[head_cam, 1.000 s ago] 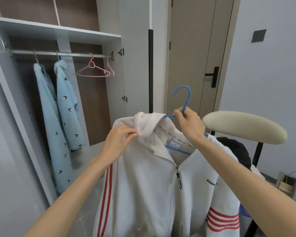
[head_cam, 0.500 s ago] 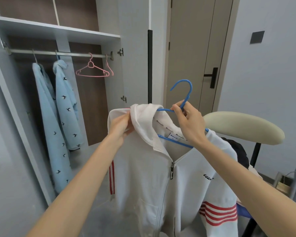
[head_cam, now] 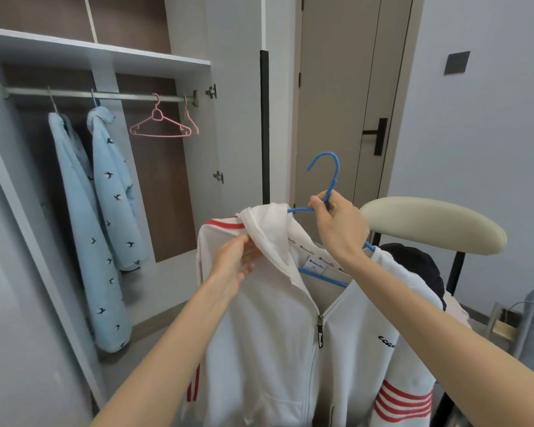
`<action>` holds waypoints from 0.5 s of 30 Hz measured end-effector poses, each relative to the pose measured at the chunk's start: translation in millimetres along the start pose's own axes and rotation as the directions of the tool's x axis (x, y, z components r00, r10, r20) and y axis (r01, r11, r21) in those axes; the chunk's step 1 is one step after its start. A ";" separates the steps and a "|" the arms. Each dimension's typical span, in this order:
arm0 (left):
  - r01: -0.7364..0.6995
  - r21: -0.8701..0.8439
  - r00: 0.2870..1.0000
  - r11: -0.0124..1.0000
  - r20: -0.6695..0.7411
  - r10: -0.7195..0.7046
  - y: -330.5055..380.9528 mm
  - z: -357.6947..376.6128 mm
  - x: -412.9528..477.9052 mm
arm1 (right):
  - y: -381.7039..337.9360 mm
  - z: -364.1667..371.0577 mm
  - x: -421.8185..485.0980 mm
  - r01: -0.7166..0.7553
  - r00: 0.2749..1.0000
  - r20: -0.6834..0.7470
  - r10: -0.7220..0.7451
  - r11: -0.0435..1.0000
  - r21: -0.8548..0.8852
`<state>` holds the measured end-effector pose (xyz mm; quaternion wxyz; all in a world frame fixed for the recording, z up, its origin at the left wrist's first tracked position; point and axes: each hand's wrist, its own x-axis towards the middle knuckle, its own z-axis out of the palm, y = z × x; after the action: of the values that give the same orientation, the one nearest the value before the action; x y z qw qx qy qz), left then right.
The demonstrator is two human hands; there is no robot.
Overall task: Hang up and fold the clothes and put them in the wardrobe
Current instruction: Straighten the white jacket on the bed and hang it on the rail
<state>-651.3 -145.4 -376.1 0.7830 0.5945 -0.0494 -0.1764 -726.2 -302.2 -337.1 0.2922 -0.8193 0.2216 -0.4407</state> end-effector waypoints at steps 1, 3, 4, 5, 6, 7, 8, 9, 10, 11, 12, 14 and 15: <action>0.009 0.011 1.000 1.000 0.005 -0.010 -6.0 -1.0 -1.0 | 1.5 1.1 -0.9 -0.017 1.000 0.010 0.017 1.000 -0.001; 0.023 0.053 1.000 0.998 -0.002 -0.023 -14.2 -3.4 -0.4 | 3.2 2.7 -2.8 -0.036 0.999 0.021 0.036 0.999 0.006; 0.032 0.066 0.999 0.997 -0.021 -0.030 -14.9 -4.5 1.1 | 3.5 3.4 -4.0 -0.033 0.999 0.024 0.033 0.999 0.010; 0.037 0.071 0.998 0.997 -0.046 -0.033 -12.6 -5.3 3.7 | 2.8 3.8 -5.0 -0.023 0.999 0.029 0.022 1.000 0.014; 0.036 0.074 0.997 0.997 -0.065 -0.031 -8.6 -5.9 7.2 | 1.7 3.7 -5.7 -0.011 0.999 0.036 0.010 1.000 0.021; 0.025 0.085 0.997 0.996 -0.073 -0.019 -3.4 -7.0 9.8 | 0.5 2.4 -5.9 0.000 0.999 0.044 -0.001 0.999 0.034; -0.011 0.124 0.997 0.992 -0.070 0.019 2.1 -8.6 13.6 | -0.7 0.4 -4.6 0.007 0.999 0.052 -0.010 0.998 0.057; -0.073 0.206 0.994 0.976 -0.067 0.089 6.5 -11.7 17.7 | -1.1 -2.5 -2.4 0.008 0.998 0.056 -0.013 0.996 0.087; -0.157 0.316 0.979 0.936 -0.077 0.190 9.6 -16.3 22.1 | -1.0 -5.8 0.8 0.002 0.999 0.054 -0.009 0.993 0.120; -0.238 0.431 0.943 0.870 -0.112 0.313 11.7 -22.2 25.4 | -0.6 -9.4 4.4 -0.007 0.999 0.046 0.000 0.989 0.147; -0.302 0.526 0.883 0.795 -0.160 0.441 13.4 -29.3 28.0 | -0.1 -12.4 7.6 -0.013 0.999 0.034 0.008 0.986 0.165; -0.389 0.631 0.748 0.671 -0.209 0.630 15.4 -42.4 31.5 | 0.0 -16.1 11.6 -0.010 1.000 0.017 0.007 0.984 0.178; -0.404 0.660 0.715 0.633 -0.204 0.668 16.4 -47.2 33.6 | -0.8 -16.5 12.4 -0.005 1.000 0.017 0.002 0.983 0.181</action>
<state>-602.9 -109.8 -378.6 0.5729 0.7794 -0.1050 0.2310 -733.8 -314.0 -322.0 0.3683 -0.7924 0.1797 -0.4518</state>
